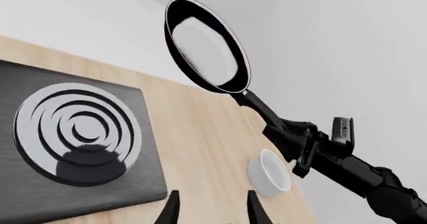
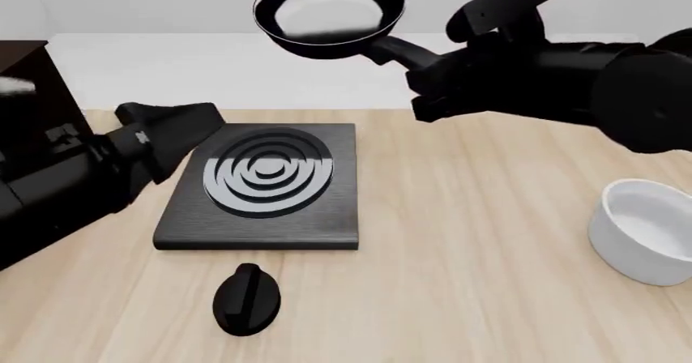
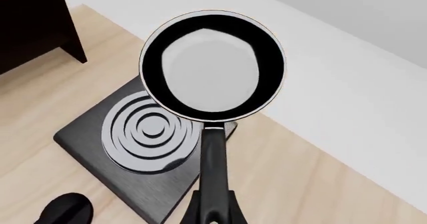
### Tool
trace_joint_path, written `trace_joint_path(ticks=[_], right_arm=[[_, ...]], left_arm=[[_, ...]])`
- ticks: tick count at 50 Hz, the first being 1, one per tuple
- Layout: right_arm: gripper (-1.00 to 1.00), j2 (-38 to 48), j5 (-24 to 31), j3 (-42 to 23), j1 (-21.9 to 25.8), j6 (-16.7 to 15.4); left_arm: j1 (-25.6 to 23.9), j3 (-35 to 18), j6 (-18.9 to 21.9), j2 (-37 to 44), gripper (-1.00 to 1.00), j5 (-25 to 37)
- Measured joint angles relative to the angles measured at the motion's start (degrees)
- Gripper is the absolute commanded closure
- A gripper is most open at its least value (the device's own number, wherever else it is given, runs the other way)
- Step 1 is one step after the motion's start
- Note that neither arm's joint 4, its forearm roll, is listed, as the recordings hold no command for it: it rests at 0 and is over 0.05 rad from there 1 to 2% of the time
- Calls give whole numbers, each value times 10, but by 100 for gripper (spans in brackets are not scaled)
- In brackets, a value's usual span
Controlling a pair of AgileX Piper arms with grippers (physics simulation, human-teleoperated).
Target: Put the frying pan on the cabinet shelf.
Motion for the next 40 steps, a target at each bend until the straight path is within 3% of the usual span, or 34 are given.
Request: trace_joint_path(ticks=[40], right_arm=[[100, -50, -50, 51, 59, 24]], left_arm=[[-87, -79, -78, 130, -100, -65]])
